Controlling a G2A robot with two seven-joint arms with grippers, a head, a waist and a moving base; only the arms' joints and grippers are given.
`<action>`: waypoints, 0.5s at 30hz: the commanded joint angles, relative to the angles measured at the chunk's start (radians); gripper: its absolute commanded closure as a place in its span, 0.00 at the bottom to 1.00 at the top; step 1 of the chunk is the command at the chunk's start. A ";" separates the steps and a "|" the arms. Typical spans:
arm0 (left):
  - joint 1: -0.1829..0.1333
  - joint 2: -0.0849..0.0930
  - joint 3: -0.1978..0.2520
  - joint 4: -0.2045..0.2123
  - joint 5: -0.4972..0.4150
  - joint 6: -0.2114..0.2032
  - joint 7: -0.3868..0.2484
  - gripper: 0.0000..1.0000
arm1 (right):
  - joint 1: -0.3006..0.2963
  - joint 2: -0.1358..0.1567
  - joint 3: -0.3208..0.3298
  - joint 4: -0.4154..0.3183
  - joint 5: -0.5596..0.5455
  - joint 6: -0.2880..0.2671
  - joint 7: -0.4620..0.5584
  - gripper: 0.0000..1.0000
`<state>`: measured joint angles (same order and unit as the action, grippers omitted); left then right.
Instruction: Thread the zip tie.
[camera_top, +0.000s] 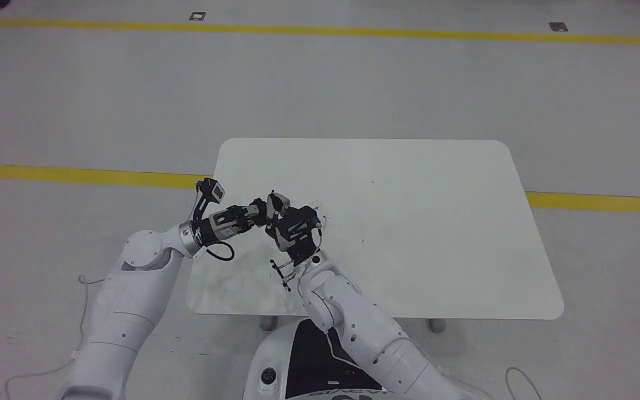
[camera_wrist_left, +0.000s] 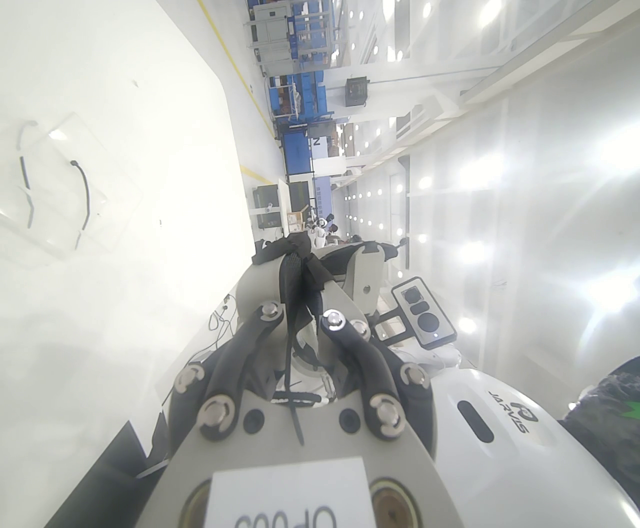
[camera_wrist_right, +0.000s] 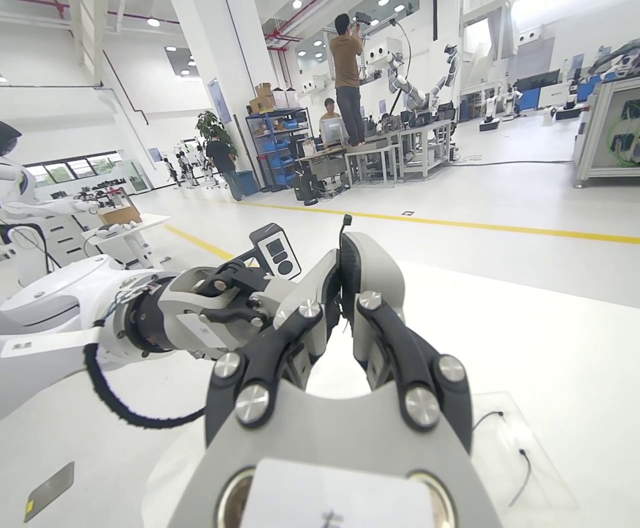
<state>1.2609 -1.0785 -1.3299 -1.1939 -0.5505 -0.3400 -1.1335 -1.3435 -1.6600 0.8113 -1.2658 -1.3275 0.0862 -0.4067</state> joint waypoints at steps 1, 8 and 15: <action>0.000 0.000 0.000 0.000 0.000 0.000 0.000 1.00 | 0.001 -0.001 0.000 0.003 0.002 0.000 -0.001 1.00; 0.000 0.000 0.000 0.000 0.000 0.000 0.000 1.00 | 0.005 -0.003 0.001 0.018 0.009 0.001 -0.004 1.00; 0.000 0.000 0.000 0.000 0.000 0.000 0.000 1.00 | 0.004 -0.006 -0.001 0.019 0.003 0.019 -0.010 0.00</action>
<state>1.2609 -1.0785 -1.3299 -1.1939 -0.5505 -0.3400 -1.1335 -1.3382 -1.6655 0.8115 -1.2441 -1.3240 0.1059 -0.4149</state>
